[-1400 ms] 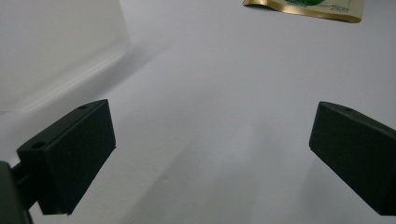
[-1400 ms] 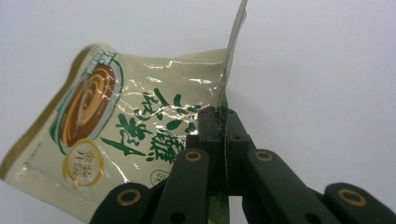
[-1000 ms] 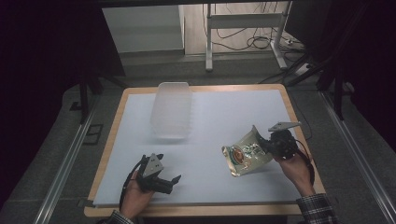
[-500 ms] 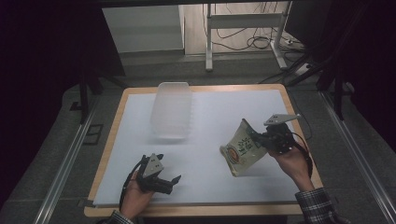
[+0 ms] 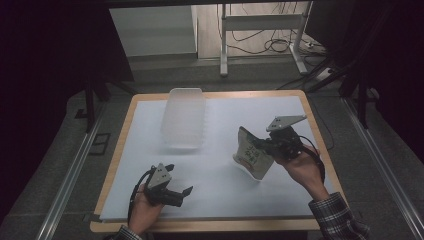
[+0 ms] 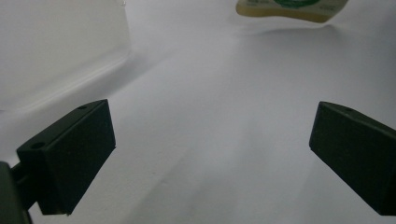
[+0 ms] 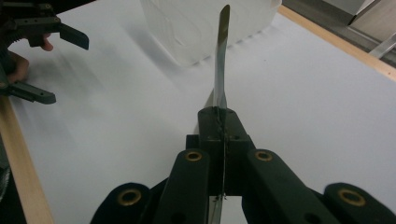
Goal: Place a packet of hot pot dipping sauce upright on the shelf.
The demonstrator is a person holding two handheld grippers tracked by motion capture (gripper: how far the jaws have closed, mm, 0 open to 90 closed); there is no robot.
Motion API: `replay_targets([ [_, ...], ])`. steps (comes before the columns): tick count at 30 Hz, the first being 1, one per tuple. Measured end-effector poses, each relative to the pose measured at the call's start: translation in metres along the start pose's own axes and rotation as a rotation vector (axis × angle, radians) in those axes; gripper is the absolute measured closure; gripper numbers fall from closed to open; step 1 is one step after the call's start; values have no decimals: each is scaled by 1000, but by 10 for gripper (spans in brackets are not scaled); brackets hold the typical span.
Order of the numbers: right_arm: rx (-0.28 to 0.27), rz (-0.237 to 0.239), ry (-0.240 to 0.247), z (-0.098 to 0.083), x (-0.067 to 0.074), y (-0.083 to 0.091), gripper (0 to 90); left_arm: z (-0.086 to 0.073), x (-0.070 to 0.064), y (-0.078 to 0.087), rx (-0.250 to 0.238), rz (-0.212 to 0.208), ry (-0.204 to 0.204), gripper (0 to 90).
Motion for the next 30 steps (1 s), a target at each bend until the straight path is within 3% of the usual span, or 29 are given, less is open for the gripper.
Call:
replay_targets([
  [7, -14, -22, 17, 17, -7, -1, 893, 0, 0, 0, 1, -3, -2, 2],
  [16, -15, -16, 49, 33, -14, -7, 893, 0, 0, 0, 3, -1, -3, 2],
  [30, -20, 60, 65, 70, -27, -31, 892, 0, -1, 0, 8, -2, -8, 2],
])
Point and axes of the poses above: each handheld gripper's, and its own axes: y roughly backward along the jaws, z roughly out of its top, x roughly to its left, the point moved 9 cm from there along -y, roughly forward along the jaws, and after that the axes turned 6 degrees about -z, right-handed, at the moved point
